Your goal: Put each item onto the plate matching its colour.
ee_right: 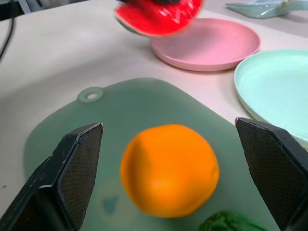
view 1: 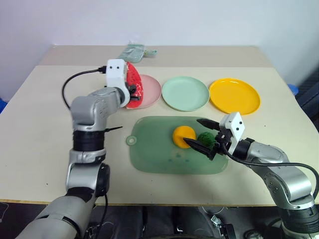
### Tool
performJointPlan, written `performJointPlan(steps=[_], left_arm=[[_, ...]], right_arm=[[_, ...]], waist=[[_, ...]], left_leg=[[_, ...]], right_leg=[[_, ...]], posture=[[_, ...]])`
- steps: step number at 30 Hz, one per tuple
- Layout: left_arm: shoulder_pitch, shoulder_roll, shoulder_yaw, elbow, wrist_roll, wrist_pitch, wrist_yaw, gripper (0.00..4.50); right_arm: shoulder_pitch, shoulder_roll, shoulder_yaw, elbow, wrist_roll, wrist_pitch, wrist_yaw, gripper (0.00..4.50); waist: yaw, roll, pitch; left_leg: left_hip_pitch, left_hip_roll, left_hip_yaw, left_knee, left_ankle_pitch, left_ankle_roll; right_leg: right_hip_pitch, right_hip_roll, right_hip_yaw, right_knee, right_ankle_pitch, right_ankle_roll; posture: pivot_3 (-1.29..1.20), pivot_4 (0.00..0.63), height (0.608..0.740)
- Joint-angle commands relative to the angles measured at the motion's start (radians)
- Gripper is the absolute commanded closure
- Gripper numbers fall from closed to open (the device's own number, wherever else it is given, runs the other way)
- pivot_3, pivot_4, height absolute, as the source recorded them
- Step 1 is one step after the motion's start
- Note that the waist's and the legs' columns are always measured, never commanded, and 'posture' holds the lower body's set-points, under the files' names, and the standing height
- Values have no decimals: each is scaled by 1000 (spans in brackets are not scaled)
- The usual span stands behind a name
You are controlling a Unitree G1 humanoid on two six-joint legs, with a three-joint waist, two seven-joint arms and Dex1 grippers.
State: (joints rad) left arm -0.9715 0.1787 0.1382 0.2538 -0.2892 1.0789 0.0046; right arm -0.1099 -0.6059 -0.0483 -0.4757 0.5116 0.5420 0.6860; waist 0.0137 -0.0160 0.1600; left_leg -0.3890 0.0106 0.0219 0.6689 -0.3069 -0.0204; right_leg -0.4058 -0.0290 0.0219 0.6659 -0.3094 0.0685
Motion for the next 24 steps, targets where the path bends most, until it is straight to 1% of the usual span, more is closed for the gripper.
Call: performJointPlan(steps=[1, 6, 8, 10, 13, 14, 16, 18, 20, 24], left_arm=[[-118, -29, -15, 255, 93, -180, 78, 3976], [-249, -42, 29, 546, 95, -330, 65, 3976], [-284, -42, 49, 633, 84, -362, 59, 2939], [-301, -39, 46, 664, 94, -395, 48, 2142], [-274, -21, 21, 574, 98, -489, -36, 619], [-240, -9, 13, 493, 87, -523, -90, 232], [-155, 14, 4, 324, 63, -577, -186, 232], [-54, 46, 0, 155, 26, -588, -284, 232], [68, 106, -25, -2, 6, -577, -390, 232], [300, 250, -97, -232, 21, -607, -563, 232]], right_arm=[[-10, 12, -7, -30, -5, -19, -15, 0], [24, 10, -24, -59, -15, -10, -47, 0], [35, 9, -33, -68, -19, -3, -64, 0], [47, 6, -39, -81, -18, 4, -76, 0], [64, -3, -44, -109, -12, 19, -84, 0], [67, -6, -42, -119, -12, 25, -87, 0], [64, -8, -37, -134, -11, 38, -96, 0], [53, -10, -23, -143, -15, 58, -108, 0], [40, -11, 1, -149, -28, 73, -115, 0], [8, -14, 36, -141, -48, 109, -128, 0]], waist=[[0, 0, 0], [-1, 0, 0], [-1, 0, 0], [-1, 0, 0], [-2, -1, 0], [-3, -1, 0], [-6, 0, 0], [-10, 0, 0], [-16, 1, -1], [-25, 1, -1]], left_leg=[[-2, 0, 0, 1, 0, -1], [-3, 0, 1, -1, 0, -1], [-3, 0, 1, -1, 0, -1], [-3, 0, 1, 0, 0, -1], [-3, 0, 1, 0, 1, -1], [-3, 0, 1, 0, 1, -1], [-3, 0, 2, -1, 1, -2], [-3, 0, 2, -2, 2, -3], [-2, 1, 2, -2, 2, -4], [-1, 1, 2, -1, 2, -4]], right_leg=[[-3, 0, 0, 0, 0, 0], [-4, 0, 0, 1, 0, 0], [-4, 0, 0, 1, 0, 0], [-4, 0, 0, 1, 0, 1], [-5, 0, 0, 1, 0, 0], [-5, 0, 0, 1, 0, 0], [-5, 0, 1, 1, 0, 0], [-6, 0, 2, 2, 0, 0], [-6, 0, 2, 3, 1, 0], [-5, 0, 2, 3, 1, 0]], posture=[[0, 150, 740], [0, 150, 740], [0, 150, 740], [0, 150, 740], [0, 150, 740], [0, 150, 740], [0, 150, 740], [0, 150, 740], [0, 150, 740], [0, 150, 740]])
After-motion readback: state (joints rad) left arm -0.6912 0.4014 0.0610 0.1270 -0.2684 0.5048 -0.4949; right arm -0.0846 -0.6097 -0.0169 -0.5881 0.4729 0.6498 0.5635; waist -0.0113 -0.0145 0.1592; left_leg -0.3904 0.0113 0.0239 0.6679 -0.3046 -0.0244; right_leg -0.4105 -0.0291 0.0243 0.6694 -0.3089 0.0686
